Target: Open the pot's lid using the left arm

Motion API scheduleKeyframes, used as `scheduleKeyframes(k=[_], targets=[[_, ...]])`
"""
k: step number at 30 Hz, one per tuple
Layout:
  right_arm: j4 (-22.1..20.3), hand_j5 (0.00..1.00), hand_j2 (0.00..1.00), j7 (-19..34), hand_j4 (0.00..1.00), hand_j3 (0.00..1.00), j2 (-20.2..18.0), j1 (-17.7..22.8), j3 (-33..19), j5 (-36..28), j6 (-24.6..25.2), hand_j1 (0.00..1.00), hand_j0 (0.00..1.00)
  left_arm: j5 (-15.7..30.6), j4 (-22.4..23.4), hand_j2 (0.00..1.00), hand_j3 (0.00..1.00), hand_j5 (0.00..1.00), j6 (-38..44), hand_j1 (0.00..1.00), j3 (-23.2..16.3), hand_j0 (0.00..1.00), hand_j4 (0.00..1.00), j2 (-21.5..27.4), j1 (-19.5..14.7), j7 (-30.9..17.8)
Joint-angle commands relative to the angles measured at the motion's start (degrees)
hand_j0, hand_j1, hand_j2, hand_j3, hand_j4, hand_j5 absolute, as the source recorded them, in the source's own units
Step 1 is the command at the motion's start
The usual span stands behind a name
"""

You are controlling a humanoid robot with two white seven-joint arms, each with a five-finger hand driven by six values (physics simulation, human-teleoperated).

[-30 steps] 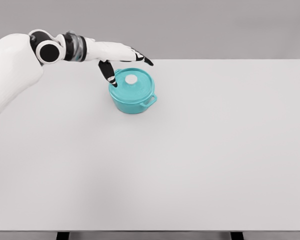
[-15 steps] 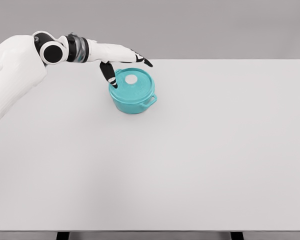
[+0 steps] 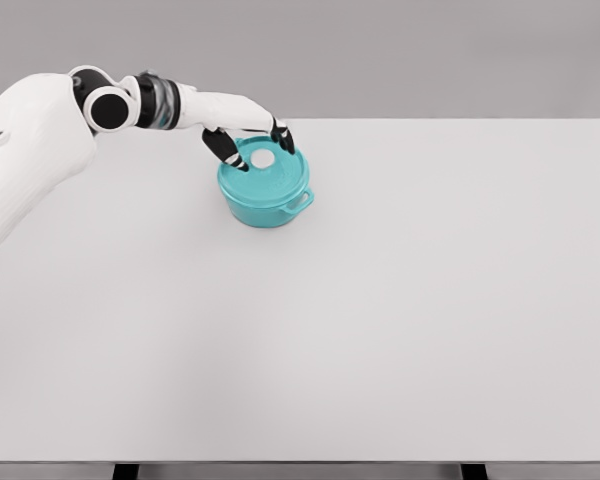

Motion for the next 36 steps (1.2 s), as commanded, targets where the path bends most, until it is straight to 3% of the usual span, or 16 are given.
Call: scheduleKeyframes(k=[1, 11, 15, 18, 24, 29, 32, 33, 34, 36], targets=[[0.0, 1.0, 1.0, 0.0, 1.0, 1.0, 0.0, 0.0, 0.0, 0.0, 0.0, 1.0, 1.0, 0.3, 0.0, 0.7, 0.7, 0.7, 0.1, 0.7, 0.1, 0.7, 0.7, -0.2, 0.1, -0.1], [0.0, 1.0, 1.0, 0.0, 1.0, 1.0, 0.0, 0.0, 0.0, 0.0, 0.0, 1.0, 1.0, 1.0, -0.5, 0.43, 0.43, 0.43, 0.1, 0.43, 0.2, 0.43, 0.43, 0.5, 0.5, 0.0], [0.0, 1.0, 1.0, 0.0, 1.0, 1.0, 0.0, 0.0, 0.0, 0.0, 0.0, 1.0, 1.0, 2.5, -1.0, 0.42, 0.42, 0.42, 0.1, 0.42, 0.6, 0.42, 0.42, 1.3, 0.3, 0.1], [0.0, 1.0, 1.0, 0.0, 1.0, 1.0, 0.0, 0.0, 0.0, 0.0, 0.0, 1.0, 1.0, 6.4, -5.1, 0.42, 0.42, 0.42, 0.1, 0.42, 0.5, 0.42, 0.42, 7.6, -0.3, 0.1], [0.0, 1.0, 1.0, 0.0, 1.0, 1.0, 0.0, 0.0, 0.0, 0.0, 0.0, 1.0, 1.0, 6.9, -6.4, 0.43, 0.43, 0.43, 0.1, 0.43, 0.4, 0.43, 0.43, 18.0, -0.8, 0.2], [0.0, 1.0, 1.0, 0.0, 1.0, 1.0, 0.0, 0.0, 0.0, 0.0, 0.0, 1.0, 1.0, 6.9, -6.0, 0.44, 0.44, 0.44, 0.1, 0.44, 0.6, 0.44, 0.44, 20.4, 1.1, 0.3], [0.0, 1.0, 1.0, 0.0, 1.0, 1.0, 0.0, 0.0, 0.0, 0.0, 0.0, 1.0, 1.0, 6.7, -6.0, 0.53, 0.53, 0.53, 0.1, 0.53, 0.9, 0.53, 0.53, 20.4, 2.4, 0.4], [0.0, 1.0, 1.0, 0.0, 1.0, 1.0, 0.0, 0.0, 0.0, 0.0, 0.0, 1.0, 1.0, 6.5, -5.9, 0.93, 0.93, 0.93, 0.1, 0.93, 0.9, 0.93, 0.93, 20.1, 2.5, 0.5], [0.0, 1.0, 1.0, 0.0, 1.0, 1.0, 0.0, 0.0, 0.0, 0.0, 0.0, 1.0, 1.0, 6.5, -6.1, 1.0, 1.0, 1.0, 0.1, 1.0, 1.0, 1.0, 1.0, 19.8, 2.5, 0.6], [0.0, 1.0, 1.0, 0.1, 1.0, 1.0, 0.0, 0.0, 0.0, 0.0, 0.0, 1.0, 1.0, 6.6, -6.1, 1.0, 1.0, 1.0, 0.1, 1.0, 1.1, 1.0, 1.0, 19.7, 2.4, 0.6]])
